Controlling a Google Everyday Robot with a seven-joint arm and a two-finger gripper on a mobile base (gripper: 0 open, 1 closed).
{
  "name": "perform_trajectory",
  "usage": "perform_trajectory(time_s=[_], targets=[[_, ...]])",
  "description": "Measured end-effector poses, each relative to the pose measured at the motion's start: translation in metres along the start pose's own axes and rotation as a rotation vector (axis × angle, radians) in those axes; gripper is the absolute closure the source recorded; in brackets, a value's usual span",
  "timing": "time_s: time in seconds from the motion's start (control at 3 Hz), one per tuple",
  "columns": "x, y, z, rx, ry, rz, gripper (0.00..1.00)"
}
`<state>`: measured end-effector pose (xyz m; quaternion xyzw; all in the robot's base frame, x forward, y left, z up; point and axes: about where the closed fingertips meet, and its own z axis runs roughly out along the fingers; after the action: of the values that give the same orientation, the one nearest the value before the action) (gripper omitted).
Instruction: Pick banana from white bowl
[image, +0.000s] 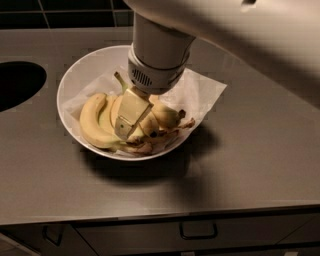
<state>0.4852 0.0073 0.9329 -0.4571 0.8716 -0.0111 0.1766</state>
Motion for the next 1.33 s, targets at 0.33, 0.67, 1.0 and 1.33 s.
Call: perform_trajectory(time_s=[0.33,0.67,1.0,1.33], targets=[[0.0,-0.002,0.007,-0.006,0.003,0.029,0.0],[0.001,-0.004,0.019,-0.017,0.014,0.064,0.12],[0.001,-0.006,0.027,-0.019,0.021,0.1,0.29],[0.0,-0.005,0.029,-0.013,0.023,0.125,0.52]])
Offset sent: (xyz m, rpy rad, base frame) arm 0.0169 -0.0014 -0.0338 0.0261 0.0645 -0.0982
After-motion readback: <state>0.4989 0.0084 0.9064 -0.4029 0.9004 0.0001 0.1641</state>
